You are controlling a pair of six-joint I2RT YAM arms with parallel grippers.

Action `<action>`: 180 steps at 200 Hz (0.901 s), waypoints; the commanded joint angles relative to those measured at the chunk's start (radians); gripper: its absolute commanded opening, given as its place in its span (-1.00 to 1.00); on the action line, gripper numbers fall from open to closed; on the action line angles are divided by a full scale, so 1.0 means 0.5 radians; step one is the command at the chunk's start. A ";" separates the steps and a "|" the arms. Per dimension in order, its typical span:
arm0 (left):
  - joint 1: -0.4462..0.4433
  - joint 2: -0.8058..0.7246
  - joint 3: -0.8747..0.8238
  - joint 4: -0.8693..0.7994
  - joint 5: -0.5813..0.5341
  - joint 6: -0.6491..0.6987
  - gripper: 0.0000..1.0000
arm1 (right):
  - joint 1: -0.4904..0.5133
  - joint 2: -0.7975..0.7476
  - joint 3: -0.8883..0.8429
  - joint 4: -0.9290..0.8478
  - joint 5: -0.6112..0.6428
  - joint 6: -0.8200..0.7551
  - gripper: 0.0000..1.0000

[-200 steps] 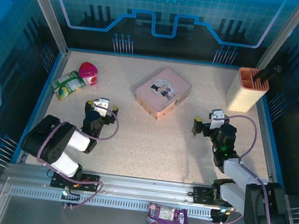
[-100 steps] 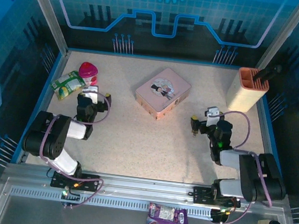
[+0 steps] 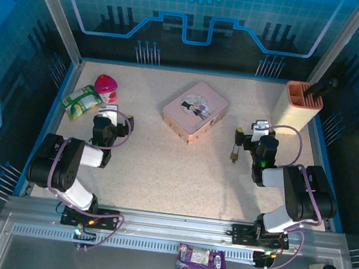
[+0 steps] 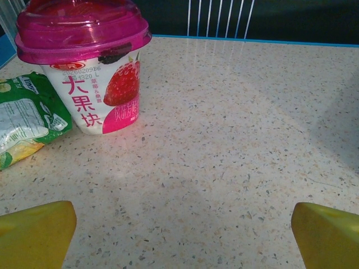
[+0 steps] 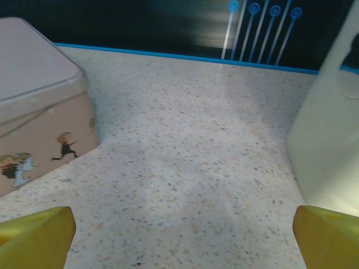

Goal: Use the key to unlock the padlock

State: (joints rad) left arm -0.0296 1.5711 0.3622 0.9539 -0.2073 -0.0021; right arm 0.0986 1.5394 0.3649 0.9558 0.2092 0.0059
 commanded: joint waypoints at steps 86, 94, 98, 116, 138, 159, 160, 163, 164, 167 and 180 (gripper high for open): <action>0.010 -0.031 0.015 0.003 0.041 -0.023 0.98 | -0.012 0.011 0.010 -0.006 0.125 0.040 0.99; 0.010 -0.031 0.015 0.003 0.041 -0.021 0.98 | -0.011 0.011 0.010 -0.006 0.126 0.042 0.99; 0.010 -0.031 0.015 0.004 0.041 -0.020 0.98 | -0.013 0.011 0.008 -0.006 0.125 0.040 0.99; 0.010 -0.031 0.015 0.005 0.040 -0.021 0.98 | -0.012 0.009 0.010 -0.004 0.128 0.040 0.99; 0.010 -0.031 0.015 0.006 0.041 -0.020 0.98 | -0.008 0.011 0.010 -0.003 0.128 0.040 0.99; 0.009 -0.031 0.016 0.004 0.043 -0.020 0.99 | -0.008 0.011 0.011 -0.002 0.127 0.041 0.99; 0.008 -0.031 0.016 0.005 0.043 -0.020 0.99 | -0.007 0.011 0.010 -0.003 0.127 0.041 0.99; 0.010 -0.031 0.015 0.005 0.043 -0.020 0.99 | -0.008 0.009 0.008 -0.002 0.128 0.041 0.99; 0.010 -0.031 0.015 0.004 0.041 -0.020 0.99 | -0.008 0.010 0.009 -0.001 0.128 0.041 0.99; 0.010 -0.031 0.015 0.004 0.041 -0.021 0.98 | -0.008 0.010 0.010 -0.001 0.126 0.041 0.99; 0.010 -0.031 0.015 0.004 0.043 -0.020 0.98 | -0.007 0.009 0.010 -0.002 0.130 0.037 0.99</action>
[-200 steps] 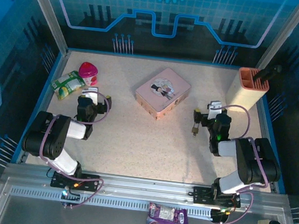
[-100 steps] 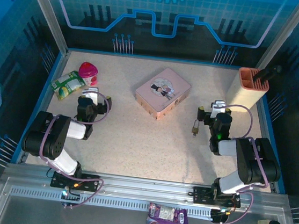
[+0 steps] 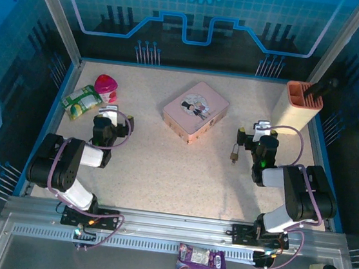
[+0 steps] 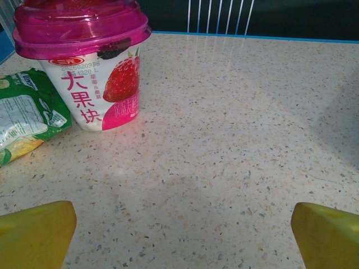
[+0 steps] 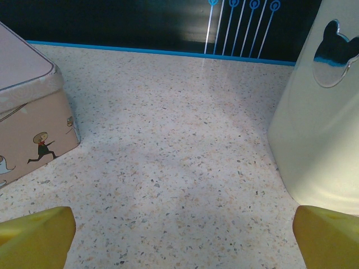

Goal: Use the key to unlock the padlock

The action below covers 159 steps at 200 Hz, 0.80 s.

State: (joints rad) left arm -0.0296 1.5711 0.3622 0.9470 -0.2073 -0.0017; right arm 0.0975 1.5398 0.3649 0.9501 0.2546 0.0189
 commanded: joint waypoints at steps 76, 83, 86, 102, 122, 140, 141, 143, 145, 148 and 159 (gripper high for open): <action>0.010 -0.031 0.015 0.019 0.040 -0.021 0.99 | 0.003 0.008 0.006 0.014 0.052 0.005 0.99; 0.010 -0.031 0.015 0.018 0.040 -0.021 0.98 | 0.003 0.010 0.007 0.014 0.053 0.005 0.99; 0.010 -0.031 0.016 0.017 0.040 -0.021 0.98 | 0.003 0.010 0.006 0.014 0.052 0.006 0.99; 0.010 -0.031 0.017 0.020 0.041 -0.021 0.98 | 0.004 0.010 0.008 0.016 0.054 0.007 0.99; 0.010 -0.031 0.015 0.019 0.041 -0.021 0.99 | 0.004 0.013 0.021 -0.008 0.061 0.008 0.99; 0.010 -0.031 0.015 0.020 0.042 -0.023 0.98 | 0.003 0.010 0.030 -0.020 0.059 0.012 0.99; 0.010 -0.031 0.015 0.020 0.041 -0.022 0.98 | 0.004 0.010 0.029 -0.021 0.060 0.012 0.99; 0.010 -0.031 0.015 0.020 0.041 -0.021 0.98 | 0.004 0.012 0.028 -0.022 0.060 0.011 0.99; 0.010 -0.031 0.015 0.020 0.040 -0.021 0.98 | 0.004 0.012 0.028 -0.022 0.059 0.012 0.99; 0.010 -0.031 0.015 0.020 0.042 -0.021 0.98 | 0.002 0.010 0.028 -0.020 0.058 0.011 0.99; 0.010 -0.031 0.015 0.019 0.041 -0.020 0.99 | 0.002 0.011 0.025 -0.022 0.059 0.011 0.99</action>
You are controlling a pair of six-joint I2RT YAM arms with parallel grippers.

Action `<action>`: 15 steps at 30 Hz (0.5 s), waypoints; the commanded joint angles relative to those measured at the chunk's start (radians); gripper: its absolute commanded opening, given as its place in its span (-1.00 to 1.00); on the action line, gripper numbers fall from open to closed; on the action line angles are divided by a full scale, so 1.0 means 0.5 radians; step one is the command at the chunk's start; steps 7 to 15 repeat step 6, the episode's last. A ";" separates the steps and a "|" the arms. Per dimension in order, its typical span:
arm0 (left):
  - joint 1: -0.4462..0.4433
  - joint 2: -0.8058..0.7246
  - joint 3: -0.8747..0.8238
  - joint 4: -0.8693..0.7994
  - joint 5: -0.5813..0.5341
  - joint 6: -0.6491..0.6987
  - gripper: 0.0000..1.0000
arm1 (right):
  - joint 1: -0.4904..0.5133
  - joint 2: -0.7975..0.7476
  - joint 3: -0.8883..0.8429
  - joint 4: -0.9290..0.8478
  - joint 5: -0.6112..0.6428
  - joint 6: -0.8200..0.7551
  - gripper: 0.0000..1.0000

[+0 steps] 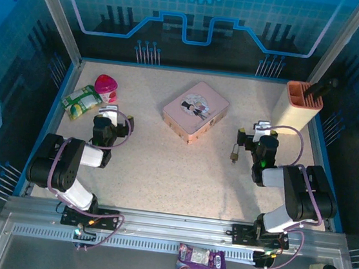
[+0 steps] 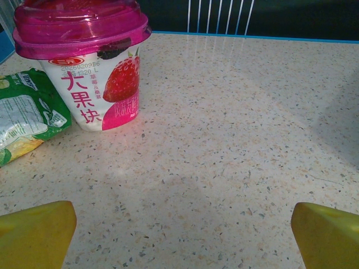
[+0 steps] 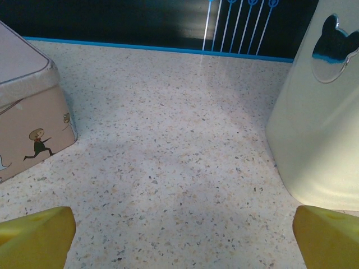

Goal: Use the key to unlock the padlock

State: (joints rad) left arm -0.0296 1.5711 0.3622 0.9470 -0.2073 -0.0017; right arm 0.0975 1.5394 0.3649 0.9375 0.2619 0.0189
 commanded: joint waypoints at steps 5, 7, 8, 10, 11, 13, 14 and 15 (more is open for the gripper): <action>0.010 -0.031 0.015 0.018 0.041 -0.021 0.99 | 0.004 0.013 0.013 0.029 0.047 0.008 0.99; 0.010 -0.030 0.015 0.017 0.041 -0.021 0.99 | 0.005 0.013 0.013 0.033 0.050 0.005 0.99; 0.010 -0.030 0.015 0.017 0.041 -0.021 0.99 | 0.005 0.013 0.013 0.033 0.050 0.005 0.99; 0.010 -0.030 0.015 0.017 0.041 -0.021 0.99 | 0.005 0.013 0.013 0.033 0.050 0.005 0.99; 0.010 -0.030 0.015 0.017 0.041 -0.021 0.99 | 0.005 0.013 0.013 0.033 0.050 0.005 0.99; 0.010 -0.030 0.015 0.017 0.041 -0.021 0.99 | 0.005 0.013 0.013 0.033 0.050 0.005 0.99; 0.010 -0.030 0.015 0.017 0.041 -0.021 0.99 | 0.005 0.013 0.013 0.033 0.050 0.005 0.99; 0.010 -0.030 0.015 0.017 0.041 -0.021 0.99 | 0.005 0.013 0.013 0.033 0.050 0.005 0.99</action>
